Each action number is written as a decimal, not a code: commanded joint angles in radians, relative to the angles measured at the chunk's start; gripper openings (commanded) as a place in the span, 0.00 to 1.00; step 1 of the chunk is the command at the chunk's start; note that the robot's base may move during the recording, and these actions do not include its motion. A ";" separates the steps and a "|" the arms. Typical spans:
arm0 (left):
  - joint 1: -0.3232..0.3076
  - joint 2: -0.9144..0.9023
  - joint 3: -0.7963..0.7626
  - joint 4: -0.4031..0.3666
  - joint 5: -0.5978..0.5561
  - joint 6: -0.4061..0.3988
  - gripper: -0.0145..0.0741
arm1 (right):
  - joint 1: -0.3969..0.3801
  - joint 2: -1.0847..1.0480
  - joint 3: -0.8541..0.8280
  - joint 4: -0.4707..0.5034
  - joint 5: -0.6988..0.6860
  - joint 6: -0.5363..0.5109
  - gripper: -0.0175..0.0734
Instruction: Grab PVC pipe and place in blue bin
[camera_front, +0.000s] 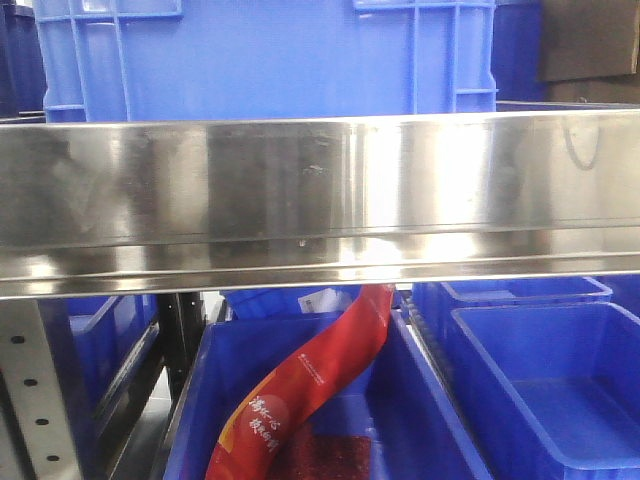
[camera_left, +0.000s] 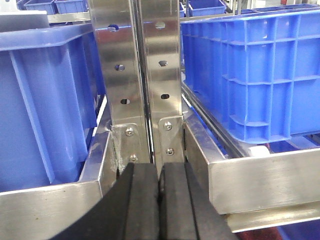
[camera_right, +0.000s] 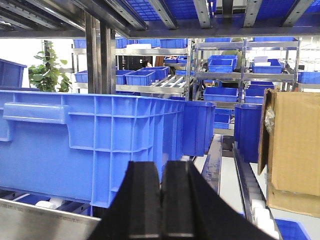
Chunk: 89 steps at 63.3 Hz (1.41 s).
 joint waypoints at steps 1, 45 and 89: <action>0.005 -0.005 0.001 -0.009 -0.022 -0.005 0.04 | -0.007 -0.006 0.001 -0.006 -0.022 -0.001 0.01; 0.005 -0.005 0.279 -0.050 -0.205 -0.005 0.04 | -0.007 -0.006 0.001 -0.006 -0.022 -0.001 0.01; 0.005 -0.005 0.433 -0.053 -0.753 -0.005 0.04 | -0.007 -0.006 0.001 -0.006 -0.022 -0.001 0.01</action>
